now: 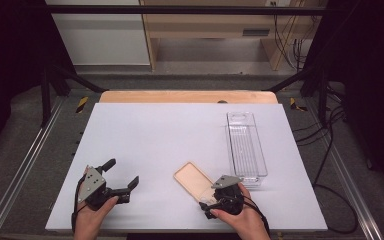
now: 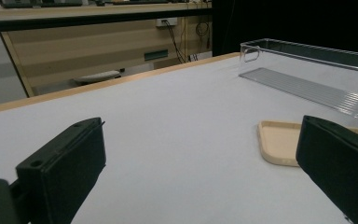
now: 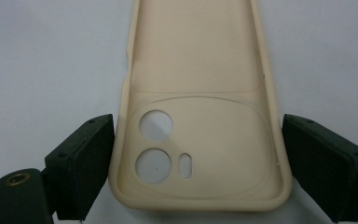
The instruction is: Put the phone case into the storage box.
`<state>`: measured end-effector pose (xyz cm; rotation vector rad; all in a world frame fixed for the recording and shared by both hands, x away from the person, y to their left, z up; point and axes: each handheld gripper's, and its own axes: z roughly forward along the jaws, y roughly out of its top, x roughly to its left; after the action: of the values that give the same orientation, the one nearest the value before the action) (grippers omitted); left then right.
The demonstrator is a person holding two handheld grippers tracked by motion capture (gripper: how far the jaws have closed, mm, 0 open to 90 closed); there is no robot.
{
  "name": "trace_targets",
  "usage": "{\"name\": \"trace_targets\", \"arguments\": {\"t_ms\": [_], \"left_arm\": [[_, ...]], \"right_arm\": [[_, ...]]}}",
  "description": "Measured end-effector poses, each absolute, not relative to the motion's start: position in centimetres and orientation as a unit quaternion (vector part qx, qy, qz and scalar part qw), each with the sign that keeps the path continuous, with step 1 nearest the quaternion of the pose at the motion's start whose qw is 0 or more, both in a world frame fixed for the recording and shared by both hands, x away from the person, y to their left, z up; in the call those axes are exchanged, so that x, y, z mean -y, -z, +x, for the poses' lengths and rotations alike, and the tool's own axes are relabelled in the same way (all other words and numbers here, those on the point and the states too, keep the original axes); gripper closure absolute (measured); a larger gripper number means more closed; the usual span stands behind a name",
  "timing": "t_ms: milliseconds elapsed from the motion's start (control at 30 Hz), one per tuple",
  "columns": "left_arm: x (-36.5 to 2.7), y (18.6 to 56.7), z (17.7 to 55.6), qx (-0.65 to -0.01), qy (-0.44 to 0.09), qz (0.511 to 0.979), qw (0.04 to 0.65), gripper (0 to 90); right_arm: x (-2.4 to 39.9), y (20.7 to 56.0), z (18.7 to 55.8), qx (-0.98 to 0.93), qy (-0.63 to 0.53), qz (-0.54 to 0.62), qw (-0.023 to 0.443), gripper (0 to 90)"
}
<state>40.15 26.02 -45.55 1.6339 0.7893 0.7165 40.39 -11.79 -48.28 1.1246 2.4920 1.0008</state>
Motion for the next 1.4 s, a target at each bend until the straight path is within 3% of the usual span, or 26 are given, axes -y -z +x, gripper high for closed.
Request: {"name": "trace_targets", "arguments": {"t_ms": [233, 1400], "left_arm": [[-25.8, 45.5, 40.2, -0.331, -0.307, 0.697, 0.557, 1.3], [-20.8, 46.4, 39.9, -0.230, -0.336, 0.782, 0.472, 2.1]], "right_arm": [[12.0, 47.7, 40.8, -0.840, -0.360, 0.394, 0.097, 12.2], [9.9, 43.5, 41.4, -0.843, -0.379, 0.364, 0.115, 13.0]]}}
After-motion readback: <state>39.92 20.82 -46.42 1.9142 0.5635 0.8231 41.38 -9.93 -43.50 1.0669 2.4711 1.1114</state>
